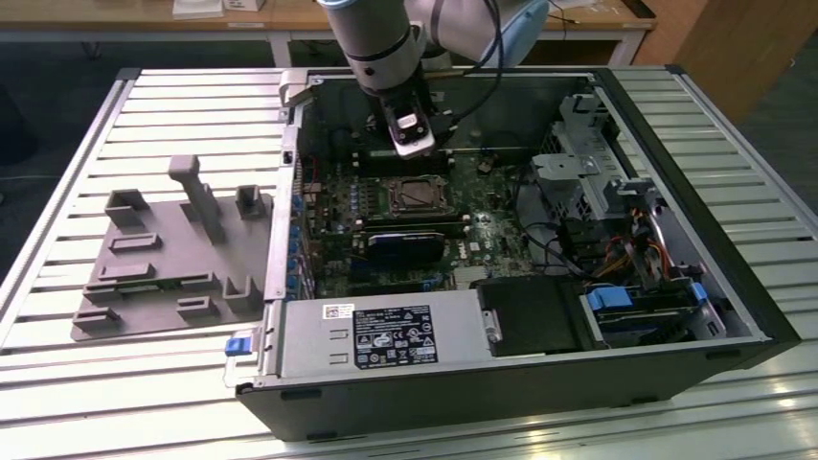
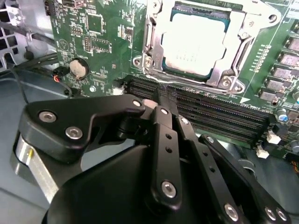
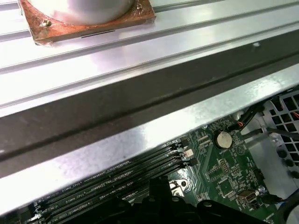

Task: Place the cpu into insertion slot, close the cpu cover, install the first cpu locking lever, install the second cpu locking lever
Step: 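Install the first cpu locking lever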

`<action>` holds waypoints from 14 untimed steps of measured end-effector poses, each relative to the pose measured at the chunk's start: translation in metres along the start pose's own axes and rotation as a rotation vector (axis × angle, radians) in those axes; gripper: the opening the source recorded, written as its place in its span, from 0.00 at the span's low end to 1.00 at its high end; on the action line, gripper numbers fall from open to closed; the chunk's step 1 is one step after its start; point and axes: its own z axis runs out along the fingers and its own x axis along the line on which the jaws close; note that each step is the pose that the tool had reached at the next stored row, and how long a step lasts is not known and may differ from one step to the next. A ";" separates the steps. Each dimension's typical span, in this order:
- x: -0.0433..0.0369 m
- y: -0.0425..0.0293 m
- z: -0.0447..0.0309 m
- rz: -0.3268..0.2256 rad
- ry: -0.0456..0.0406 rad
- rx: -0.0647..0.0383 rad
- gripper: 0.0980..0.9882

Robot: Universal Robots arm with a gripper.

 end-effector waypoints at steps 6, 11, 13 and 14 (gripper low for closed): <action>-0.0011 0.0004 0.0007 0.000 0.0290 0.033 0.01; -0.0055 0.0021 0.0023 -0.004 0.0761 0.100 0.01; -0.0073 0.0028 0.0030 -0.007 0.0898 0.128 0.01; -0.0081 0.0030 0.0032 -0.008 0.0964 0.140 0.01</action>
